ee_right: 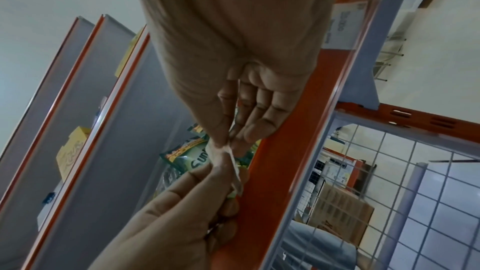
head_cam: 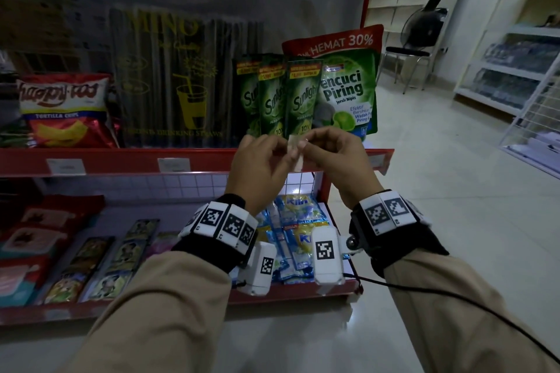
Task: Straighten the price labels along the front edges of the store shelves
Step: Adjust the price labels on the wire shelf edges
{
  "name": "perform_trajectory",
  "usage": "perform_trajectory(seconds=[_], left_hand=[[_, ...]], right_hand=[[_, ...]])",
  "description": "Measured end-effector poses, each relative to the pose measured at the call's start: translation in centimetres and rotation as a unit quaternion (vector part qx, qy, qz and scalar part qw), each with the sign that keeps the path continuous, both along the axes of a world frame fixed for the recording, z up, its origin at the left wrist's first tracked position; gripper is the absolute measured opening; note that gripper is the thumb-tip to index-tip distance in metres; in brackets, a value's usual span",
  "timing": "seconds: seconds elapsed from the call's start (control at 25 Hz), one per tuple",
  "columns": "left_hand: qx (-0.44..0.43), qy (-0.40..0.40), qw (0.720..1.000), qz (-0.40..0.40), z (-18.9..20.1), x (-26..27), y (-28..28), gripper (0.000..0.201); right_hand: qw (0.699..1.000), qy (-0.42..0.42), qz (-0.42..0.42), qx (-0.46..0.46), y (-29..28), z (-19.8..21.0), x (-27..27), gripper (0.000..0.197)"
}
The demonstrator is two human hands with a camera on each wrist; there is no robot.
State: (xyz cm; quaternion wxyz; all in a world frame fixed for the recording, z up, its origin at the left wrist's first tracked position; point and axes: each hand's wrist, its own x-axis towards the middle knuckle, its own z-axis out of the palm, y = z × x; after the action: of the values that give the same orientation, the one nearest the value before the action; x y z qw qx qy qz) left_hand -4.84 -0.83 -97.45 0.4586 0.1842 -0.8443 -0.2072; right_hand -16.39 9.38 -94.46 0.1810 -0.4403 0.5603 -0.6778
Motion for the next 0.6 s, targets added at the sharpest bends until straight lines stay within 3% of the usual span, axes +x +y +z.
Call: perform_trajectory(seconds=[0.08,0.32,0.44,0.52,0.6], left_hand=[[0.003,-0.013,1.000,-0.002,0.2,0.0,-0.1,0.018],[0.018,-0.039,0.999,-0.027,0.3,0.4,-0.5,0.018],[0.016,-0.040,0.999,-0.032,0.3,0.6,-0.3,0.027],[0.003,-0.056,0.998,-0.037,0.4,0.6,-0.2,0.039],[-0.009,-0.064,0.997,-0.037,0.5,0.8,-0.2,0.039]], right_hand=[[1.000,0.001,-0.007,0.000,0.1,-0.3,-0.2,0.015],[0.990,0.123,-0.059,0.044,0.4,-0.7,-1.6,0.014],[0.964,0.240,-0.108,0.027,0.7,-0.9,-1.8,0.014],[0.943,0.323,-0.084,0.014,0.7,-0.7,-1.9,0.021],[0.937,0.342,-0.059,0.030,0.5,-0.5,-1.9,0.016]])
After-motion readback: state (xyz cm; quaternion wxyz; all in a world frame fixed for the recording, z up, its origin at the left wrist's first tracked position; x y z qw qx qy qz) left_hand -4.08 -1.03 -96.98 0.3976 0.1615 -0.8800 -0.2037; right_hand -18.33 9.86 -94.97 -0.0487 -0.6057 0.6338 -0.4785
